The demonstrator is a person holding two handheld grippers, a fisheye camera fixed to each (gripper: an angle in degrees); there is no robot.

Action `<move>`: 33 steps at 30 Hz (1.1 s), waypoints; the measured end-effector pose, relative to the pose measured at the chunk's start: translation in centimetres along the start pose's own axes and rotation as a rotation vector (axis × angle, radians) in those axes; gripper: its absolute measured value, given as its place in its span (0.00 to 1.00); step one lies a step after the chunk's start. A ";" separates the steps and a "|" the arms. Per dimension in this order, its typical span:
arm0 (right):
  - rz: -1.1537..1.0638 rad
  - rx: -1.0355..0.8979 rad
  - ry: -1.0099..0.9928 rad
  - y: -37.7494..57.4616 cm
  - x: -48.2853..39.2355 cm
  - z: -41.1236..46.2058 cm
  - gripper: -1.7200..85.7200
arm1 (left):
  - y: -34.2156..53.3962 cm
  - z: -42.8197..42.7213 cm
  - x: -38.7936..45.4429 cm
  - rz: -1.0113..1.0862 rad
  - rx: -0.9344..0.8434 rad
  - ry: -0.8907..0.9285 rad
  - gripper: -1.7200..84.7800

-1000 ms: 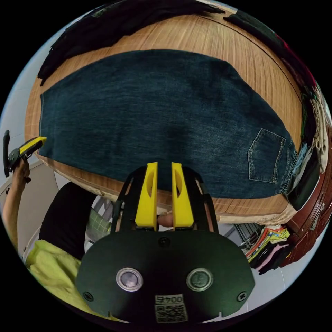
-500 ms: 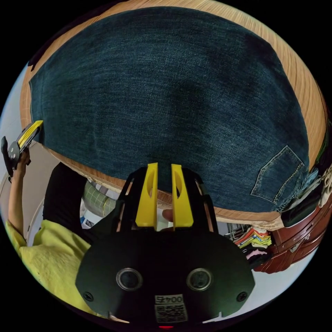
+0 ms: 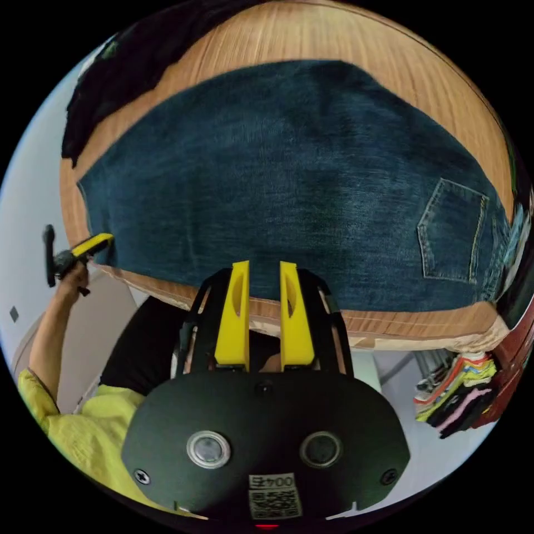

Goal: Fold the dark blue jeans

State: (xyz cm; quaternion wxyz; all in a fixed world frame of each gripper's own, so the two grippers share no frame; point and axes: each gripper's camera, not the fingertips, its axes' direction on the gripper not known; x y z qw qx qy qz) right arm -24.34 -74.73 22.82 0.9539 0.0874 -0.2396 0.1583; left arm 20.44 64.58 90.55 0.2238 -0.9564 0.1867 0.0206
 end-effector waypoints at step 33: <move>0.608 0.374 -0.089 6.0 -10.9 8.4 0.12 | -2.6 -6.8 3.4 0.430 -0.061 -0.137 0.02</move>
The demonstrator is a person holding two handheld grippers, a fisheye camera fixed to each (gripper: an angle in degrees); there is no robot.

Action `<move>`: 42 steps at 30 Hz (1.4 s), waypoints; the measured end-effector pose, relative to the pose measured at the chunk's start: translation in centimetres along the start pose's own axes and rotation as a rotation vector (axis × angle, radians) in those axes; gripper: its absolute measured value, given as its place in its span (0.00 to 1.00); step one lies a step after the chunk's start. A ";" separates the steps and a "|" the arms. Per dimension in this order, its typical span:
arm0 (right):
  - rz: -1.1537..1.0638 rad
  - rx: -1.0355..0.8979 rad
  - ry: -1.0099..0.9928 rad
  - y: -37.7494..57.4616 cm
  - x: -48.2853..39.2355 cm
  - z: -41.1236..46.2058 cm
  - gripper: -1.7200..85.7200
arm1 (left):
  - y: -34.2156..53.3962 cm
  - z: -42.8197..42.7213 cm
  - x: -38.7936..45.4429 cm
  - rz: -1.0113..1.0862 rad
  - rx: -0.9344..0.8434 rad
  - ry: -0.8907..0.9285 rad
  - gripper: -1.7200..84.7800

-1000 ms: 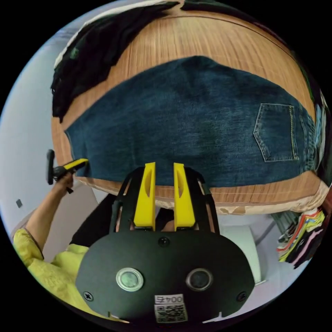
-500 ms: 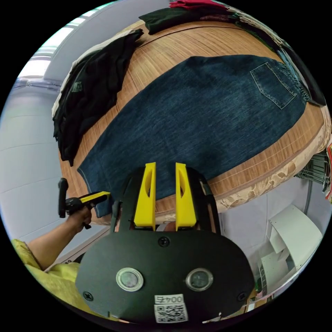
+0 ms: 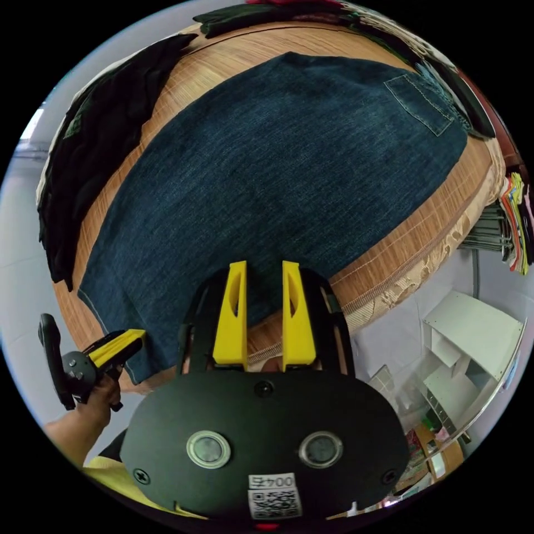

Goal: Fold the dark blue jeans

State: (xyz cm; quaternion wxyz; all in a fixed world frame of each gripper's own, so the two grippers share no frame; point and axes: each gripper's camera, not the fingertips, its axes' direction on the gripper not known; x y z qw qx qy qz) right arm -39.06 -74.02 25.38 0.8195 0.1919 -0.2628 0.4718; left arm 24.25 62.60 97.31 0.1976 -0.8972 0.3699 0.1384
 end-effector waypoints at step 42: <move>0.172 0.076 -0.185 4.3 7.5 1.7 0.13 | 2.8 -1.4 1.1 0.054 0.025 -0.027 0.02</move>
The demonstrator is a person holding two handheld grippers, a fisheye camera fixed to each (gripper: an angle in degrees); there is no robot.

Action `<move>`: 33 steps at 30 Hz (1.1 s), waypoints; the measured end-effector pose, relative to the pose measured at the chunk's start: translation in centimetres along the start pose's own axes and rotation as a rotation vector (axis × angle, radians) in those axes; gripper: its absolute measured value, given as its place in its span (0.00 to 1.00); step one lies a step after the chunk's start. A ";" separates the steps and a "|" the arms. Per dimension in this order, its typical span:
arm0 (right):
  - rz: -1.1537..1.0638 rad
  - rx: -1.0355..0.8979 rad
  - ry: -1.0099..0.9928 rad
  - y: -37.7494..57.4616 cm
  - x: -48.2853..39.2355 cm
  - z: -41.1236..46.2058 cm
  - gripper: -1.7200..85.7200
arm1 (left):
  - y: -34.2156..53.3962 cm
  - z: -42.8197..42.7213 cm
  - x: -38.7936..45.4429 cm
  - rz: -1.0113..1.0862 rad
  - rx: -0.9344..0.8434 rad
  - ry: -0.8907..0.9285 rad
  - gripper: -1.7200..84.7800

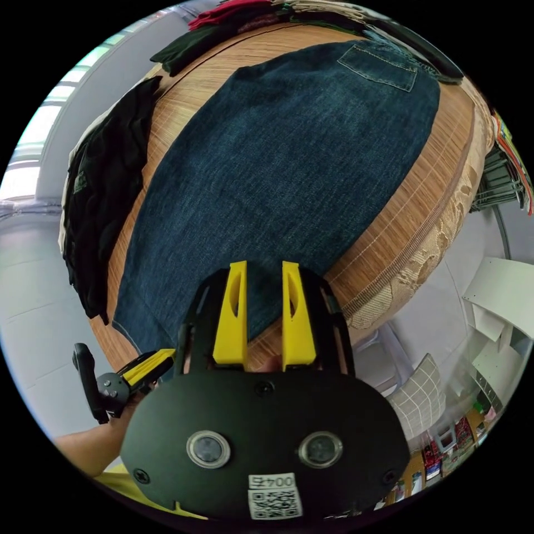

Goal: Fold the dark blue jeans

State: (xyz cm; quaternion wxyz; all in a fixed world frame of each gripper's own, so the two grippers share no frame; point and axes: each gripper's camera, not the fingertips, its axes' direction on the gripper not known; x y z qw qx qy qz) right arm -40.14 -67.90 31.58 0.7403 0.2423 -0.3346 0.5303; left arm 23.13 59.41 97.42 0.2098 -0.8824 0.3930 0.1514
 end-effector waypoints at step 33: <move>-0.186 0.101 0.139 5.4 -2.0 0.6 0.14 | 2.8 0.3 -1.7 -0.057 0.065 0.035 0.02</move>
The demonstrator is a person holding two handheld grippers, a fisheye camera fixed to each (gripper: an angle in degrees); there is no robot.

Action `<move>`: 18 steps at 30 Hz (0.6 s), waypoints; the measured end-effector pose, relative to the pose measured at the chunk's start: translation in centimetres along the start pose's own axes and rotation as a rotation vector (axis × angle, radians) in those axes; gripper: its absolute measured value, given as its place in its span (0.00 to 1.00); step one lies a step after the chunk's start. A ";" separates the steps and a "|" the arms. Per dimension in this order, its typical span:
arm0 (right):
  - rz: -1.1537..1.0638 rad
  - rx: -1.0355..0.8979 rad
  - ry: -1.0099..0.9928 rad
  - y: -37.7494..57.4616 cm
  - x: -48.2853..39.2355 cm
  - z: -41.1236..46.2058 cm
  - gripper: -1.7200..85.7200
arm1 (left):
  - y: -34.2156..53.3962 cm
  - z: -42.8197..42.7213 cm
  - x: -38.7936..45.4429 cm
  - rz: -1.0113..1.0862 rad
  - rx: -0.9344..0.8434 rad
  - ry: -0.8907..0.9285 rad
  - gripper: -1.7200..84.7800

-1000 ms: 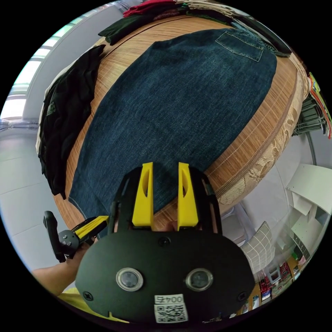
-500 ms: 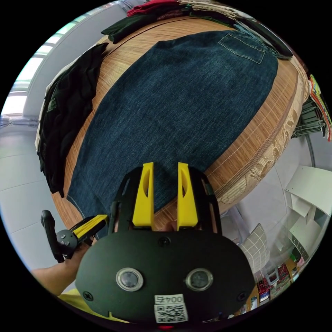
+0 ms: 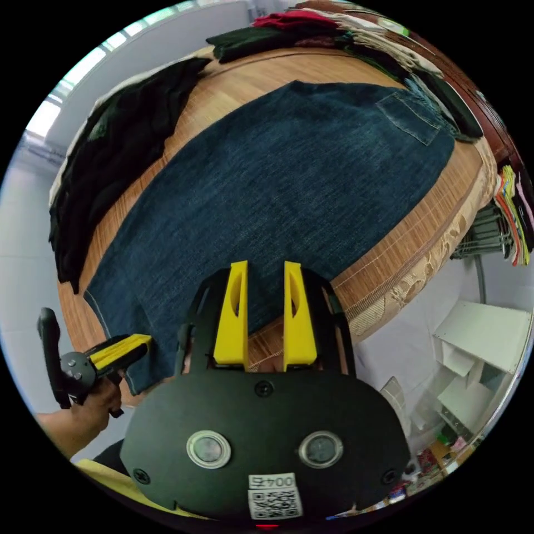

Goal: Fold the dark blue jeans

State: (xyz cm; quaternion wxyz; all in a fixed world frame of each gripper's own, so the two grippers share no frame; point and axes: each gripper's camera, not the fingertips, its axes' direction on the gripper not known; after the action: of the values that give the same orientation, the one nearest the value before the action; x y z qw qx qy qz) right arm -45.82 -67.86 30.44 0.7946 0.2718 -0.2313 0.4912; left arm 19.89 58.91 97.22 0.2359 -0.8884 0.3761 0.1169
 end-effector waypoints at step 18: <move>-0.292 0.021 0.049 -0.6 4.9 -0.2 0.14 | -1.0 -0.5 -1.6 -0.010 -0.013 0.023 0.02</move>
State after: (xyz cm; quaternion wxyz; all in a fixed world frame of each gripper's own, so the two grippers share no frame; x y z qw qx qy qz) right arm -43.22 -64.82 33.28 0.8601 0.2986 -0.1648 0.3793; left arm 19.56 60.24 98.64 0.2265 -0.8929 0.3738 0.1079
